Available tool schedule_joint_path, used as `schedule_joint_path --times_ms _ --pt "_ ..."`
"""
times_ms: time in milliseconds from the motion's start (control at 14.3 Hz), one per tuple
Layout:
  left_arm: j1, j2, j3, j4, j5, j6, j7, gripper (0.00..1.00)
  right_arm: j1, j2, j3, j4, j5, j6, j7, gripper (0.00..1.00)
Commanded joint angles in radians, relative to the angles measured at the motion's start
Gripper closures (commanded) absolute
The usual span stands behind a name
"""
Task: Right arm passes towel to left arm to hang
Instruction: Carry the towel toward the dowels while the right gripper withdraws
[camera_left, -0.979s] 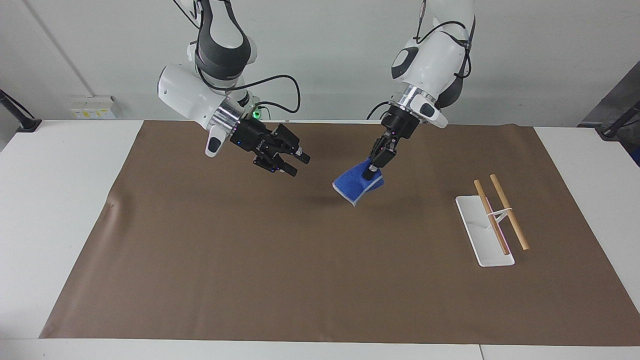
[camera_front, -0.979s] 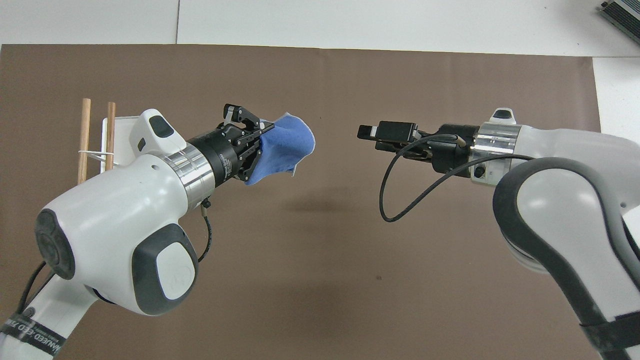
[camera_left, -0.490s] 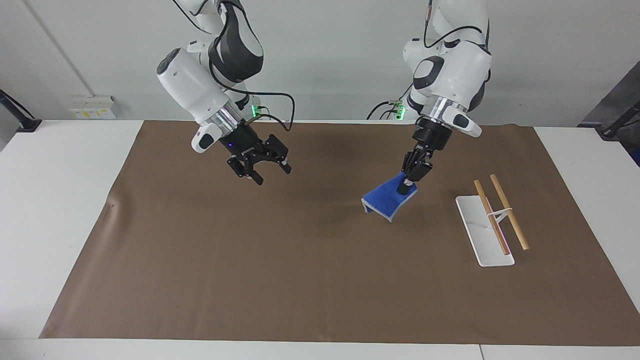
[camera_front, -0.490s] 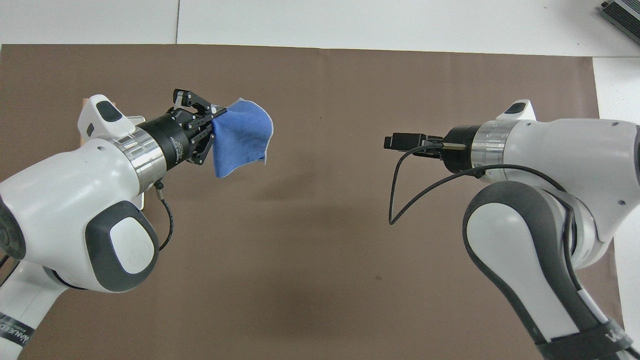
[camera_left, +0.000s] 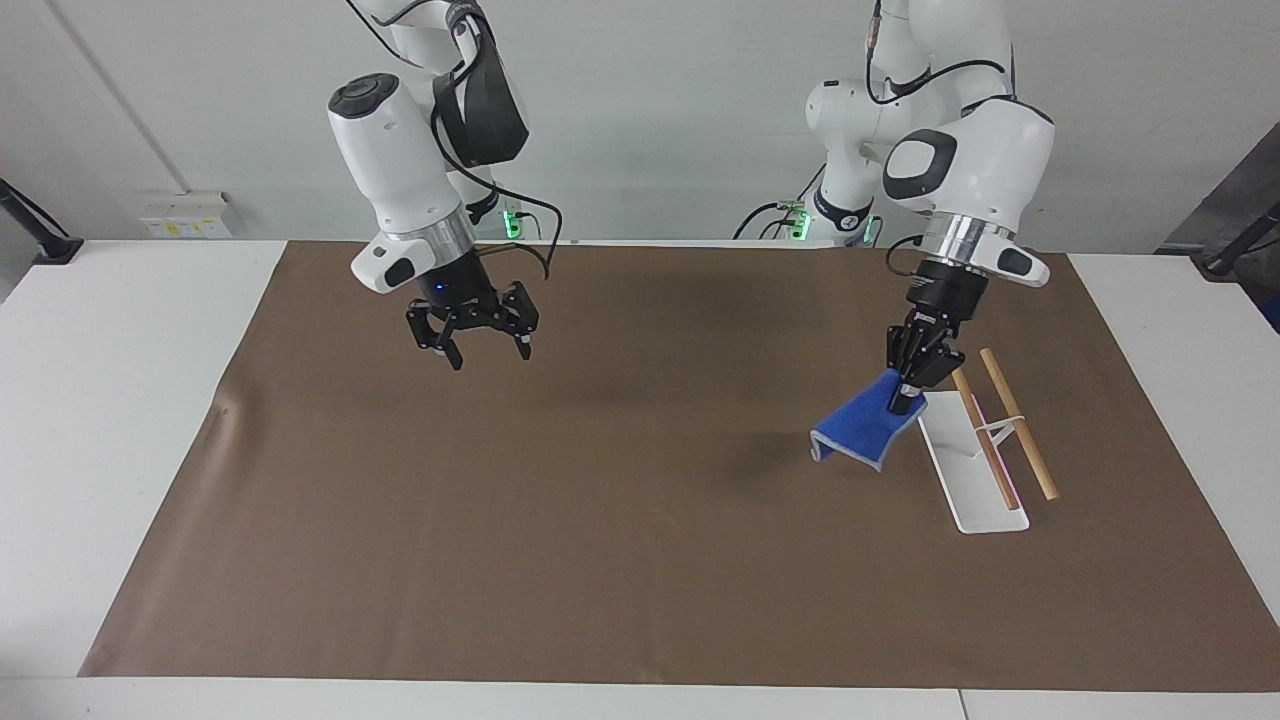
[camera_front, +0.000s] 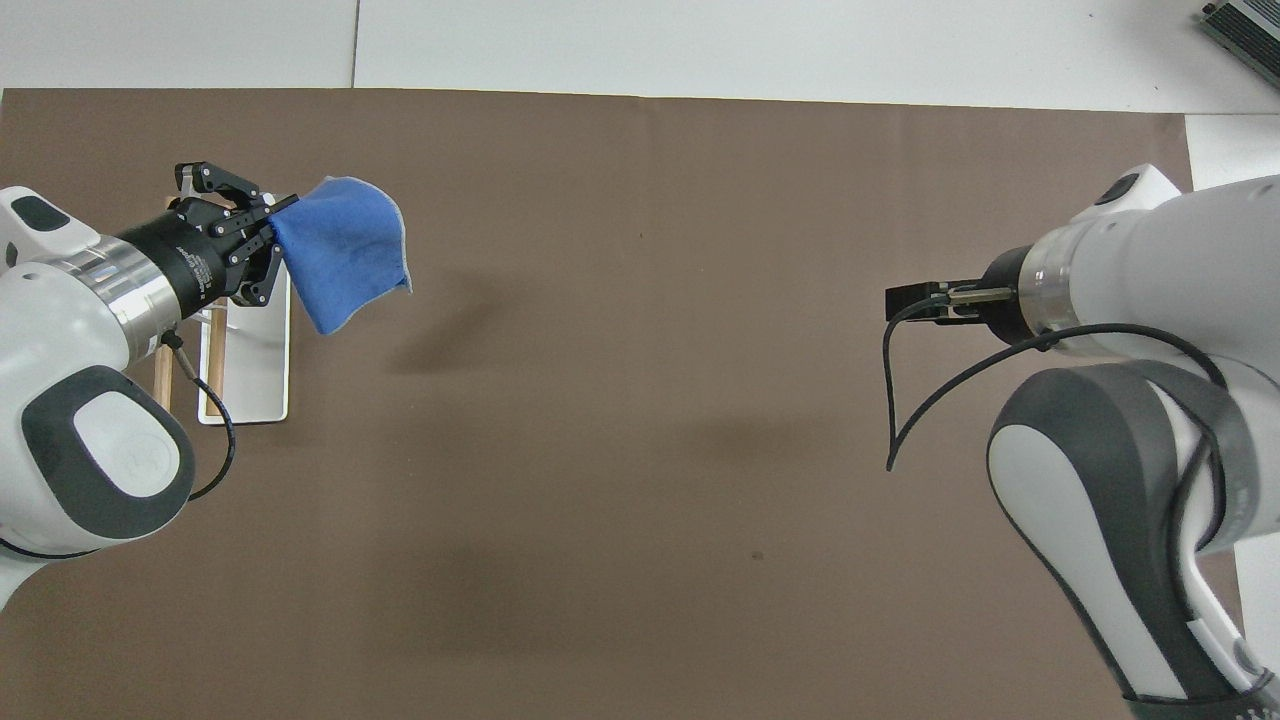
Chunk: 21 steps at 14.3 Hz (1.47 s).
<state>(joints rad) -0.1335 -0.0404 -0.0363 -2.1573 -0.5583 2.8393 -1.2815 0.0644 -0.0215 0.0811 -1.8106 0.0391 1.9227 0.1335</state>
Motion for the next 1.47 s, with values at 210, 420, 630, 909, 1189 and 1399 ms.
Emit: schedule_joint_path --times_ms 210,420,630,909,1189,1399 --pt "0.124 -0.021 -0.013 -0.078 -0.009 0.084 0.013 1.0 -0.094 -0.035 -0.026 0.143 -0.059 -0.21 -0.023 0.0" --pt "0.184 -0.021 -0.013 -0.084 -0.009 0.097 0.013 1.0 -0.092 -0.023 -0.079 0.259 -0.079 -0.333 -0.047 0.0" --pt "0.25 -0.018 -0.013 -0.098 -0.011 0.1 0.002 1.0 -0.089 -0.018 -0.13 0.329 -0.059 -0.43 -0.071 0.0" --pt "0.282 -0.024 -0.013 -0.154 -0.018 0.15 -0.027 1.0 -0.083 -0.048 -0.127 0.269 -0.062 -0.436 -0.075 0.0" --pt "0.311 -0.024 -0.013 -0.2 -0.019 0.175 -0.068 1.0 -0.083 -0.023 -0.122 0.283 -0.059 -0.481 -0.077 0.0" --pt "0.327 -0.026 -0.013 -0.216 -0.019 0.173 -0.076 1.0 -0.092 -0.002 -0.122 0.286 -0.061 -0.473 -0.072 0.0"
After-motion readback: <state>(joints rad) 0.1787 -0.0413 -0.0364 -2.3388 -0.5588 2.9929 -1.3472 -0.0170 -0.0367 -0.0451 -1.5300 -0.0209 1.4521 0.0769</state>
